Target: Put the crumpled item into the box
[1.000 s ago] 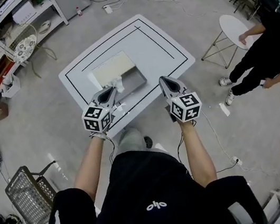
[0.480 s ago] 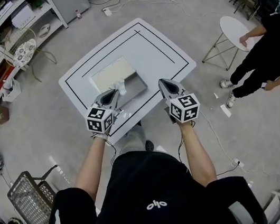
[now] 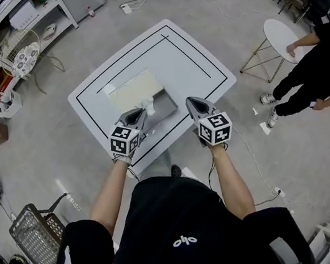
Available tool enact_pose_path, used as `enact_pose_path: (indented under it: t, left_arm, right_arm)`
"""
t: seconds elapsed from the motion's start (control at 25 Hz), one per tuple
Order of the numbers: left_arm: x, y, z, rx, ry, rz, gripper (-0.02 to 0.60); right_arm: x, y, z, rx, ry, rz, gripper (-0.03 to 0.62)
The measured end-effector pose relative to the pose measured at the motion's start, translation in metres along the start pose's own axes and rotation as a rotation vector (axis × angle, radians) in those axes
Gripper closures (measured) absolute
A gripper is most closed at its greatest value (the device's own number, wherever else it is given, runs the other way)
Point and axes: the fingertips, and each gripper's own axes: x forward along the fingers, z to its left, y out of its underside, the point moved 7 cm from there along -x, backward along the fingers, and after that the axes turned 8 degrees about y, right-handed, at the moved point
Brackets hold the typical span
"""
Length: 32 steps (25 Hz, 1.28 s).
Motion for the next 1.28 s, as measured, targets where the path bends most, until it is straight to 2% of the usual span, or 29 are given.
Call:
enact_pose_path:
  t: [0.52, 0.96, 1.28]
  left_arm:
    - [0.072, 0.058, 0.031, -0.028, 0.083, 0.205, 0.571]
    - [0.122, 0.088, 0.051, -0.077, 0.029, 0.343, 0.569]
    - [0.136, 0.101, 0.055, -0.104, 0.025, 0.385, 0.569]
  right_arm:
    - [0.053, 0.037, -0.006, 0.035, 0.002, 0.124, 0.585]
    - [0.071, 0.053, -0.015, 0.057, 0.026, 0.180, 0.585]
    - [0.071, 0.058, -0.022, 0.065, 0.040, 0.198, 0.585]
